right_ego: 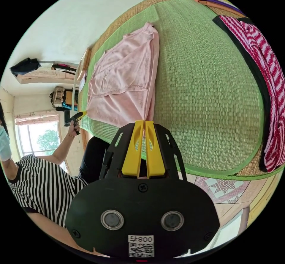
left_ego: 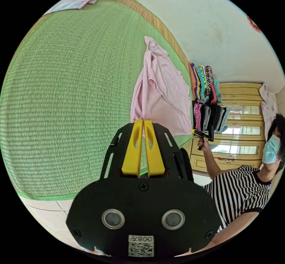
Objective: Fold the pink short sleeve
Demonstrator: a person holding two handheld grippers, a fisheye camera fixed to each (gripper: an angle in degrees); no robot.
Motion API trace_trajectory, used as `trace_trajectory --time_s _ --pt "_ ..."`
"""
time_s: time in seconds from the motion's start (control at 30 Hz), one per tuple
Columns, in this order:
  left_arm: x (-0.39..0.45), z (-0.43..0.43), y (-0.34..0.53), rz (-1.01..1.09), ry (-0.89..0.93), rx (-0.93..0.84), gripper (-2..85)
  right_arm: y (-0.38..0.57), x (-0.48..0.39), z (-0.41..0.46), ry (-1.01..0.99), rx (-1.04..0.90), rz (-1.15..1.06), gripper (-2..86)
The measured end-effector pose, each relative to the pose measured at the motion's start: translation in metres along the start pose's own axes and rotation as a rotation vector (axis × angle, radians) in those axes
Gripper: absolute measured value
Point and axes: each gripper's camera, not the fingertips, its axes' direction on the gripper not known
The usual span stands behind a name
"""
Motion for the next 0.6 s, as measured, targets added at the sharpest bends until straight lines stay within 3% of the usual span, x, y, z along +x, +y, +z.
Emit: trace_trajectory --time_s 0.23,0.6 --pt "0.04 -0.002 0.002 0.117 -0.116 0.086 6.6 0.012 -0.043 0.007 0.252 0.135 -0.003 4.9" --pt "0.126 0.065 -0.036 0.386 -0.508 -0.031 8.0 -0.004 -0.201 0.132 0.879 0.099 -0.577 6.1"
